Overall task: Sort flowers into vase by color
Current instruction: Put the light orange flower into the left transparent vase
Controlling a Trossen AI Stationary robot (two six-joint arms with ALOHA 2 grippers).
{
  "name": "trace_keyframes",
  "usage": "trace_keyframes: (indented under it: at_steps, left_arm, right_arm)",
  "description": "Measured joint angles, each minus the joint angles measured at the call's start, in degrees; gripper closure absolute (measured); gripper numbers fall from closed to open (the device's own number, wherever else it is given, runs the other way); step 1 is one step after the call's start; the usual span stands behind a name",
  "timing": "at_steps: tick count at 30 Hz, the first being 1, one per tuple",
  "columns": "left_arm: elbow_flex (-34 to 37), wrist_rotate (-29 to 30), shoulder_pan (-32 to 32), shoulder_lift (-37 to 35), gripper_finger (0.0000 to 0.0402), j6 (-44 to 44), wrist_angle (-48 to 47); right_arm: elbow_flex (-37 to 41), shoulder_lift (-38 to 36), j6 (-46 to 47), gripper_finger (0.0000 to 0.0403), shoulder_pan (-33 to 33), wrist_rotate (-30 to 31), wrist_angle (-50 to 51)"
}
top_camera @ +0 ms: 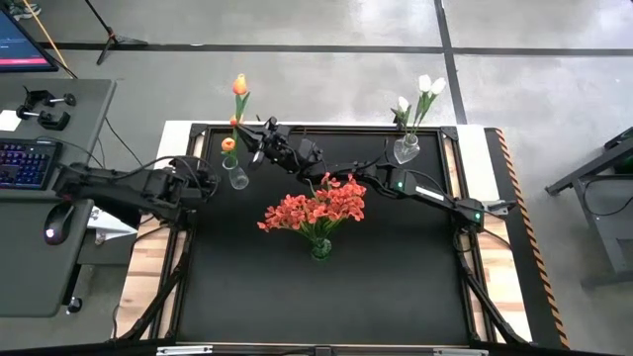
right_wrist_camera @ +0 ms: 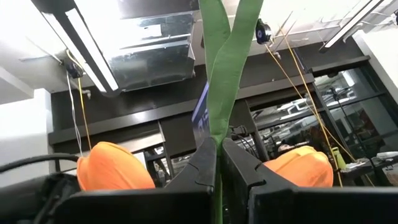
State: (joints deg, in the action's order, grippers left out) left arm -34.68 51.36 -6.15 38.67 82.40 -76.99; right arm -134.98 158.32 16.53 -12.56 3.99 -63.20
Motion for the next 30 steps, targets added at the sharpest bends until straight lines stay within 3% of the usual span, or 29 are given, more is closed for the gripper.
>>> trace_keyframes:
  at_steps: [6,15,22,30]
  left_arm:
    - [3.37,3.19,3.63,-2.12,0.0402,-8.55,9.56]
    - [5.09,2.88,15.11,-1.94,0.0402,-25.18,20.86]
    - [8.56,-5.28,25.07,-1.91,0.0402,-42.53,35.53]
    - [8.66,-7.39,29.20,-2.33,0.0402,-48.18,38.70]
  right_arm:
    - [0.00,0.00,-0.01,0.0402,0.00,-0.11,0.42]
    - [0.00,0.00,-0.02,0.0402,0.02,-0.81,1.20]
    - [0.00,0.00,0.00,0.0402,0.05,-0.84,1.30]
    - [-0.01,0.00,0.08,0.0402,0.06,-0.83,1.28]
